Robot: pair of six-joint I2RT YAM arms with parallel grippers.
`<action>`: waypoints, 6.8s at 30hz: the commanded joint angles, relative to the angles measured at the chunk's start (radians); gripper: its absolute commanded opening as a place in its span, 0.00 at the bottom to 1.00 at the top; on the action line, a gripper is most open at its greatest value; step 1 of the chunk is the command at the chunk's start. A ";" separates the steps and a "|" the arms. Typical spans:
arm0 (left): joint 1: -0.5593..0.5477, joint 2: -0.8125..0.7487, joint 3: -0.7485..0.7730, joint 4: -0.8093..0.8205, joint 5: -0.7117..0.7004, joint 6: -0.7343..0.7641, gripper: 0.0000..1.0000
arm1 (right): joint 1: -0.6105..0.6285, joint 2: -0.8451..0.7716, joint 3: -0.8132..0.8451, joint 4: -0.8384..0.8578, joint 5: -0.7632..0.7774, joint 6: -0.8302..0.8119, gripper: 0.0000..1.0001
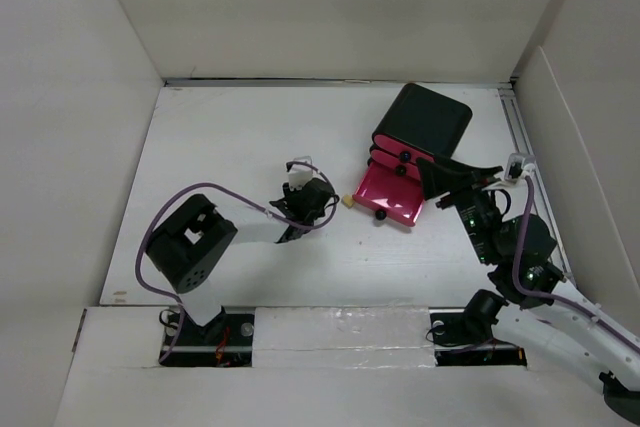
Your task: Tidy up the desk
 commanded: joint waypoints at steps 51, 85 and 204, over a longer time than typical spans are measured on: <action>-0.035 -0.012 0.059 0.214 0.346 0.217 0.45 | -0.006 0.052 0.015 0.048 -0.015 -0.005 0.59; -0.032 0.241 0.203 0.119 0.297 0.426 0.28 | -0.006 0.037 0.015 0.041 -0.006 -0.007 0.59; -0.135 0.341 0.545 0.218 0.277 0.305 0.44 | -0.006 0.072 0.015 0.053 0.008 -0.007 0.60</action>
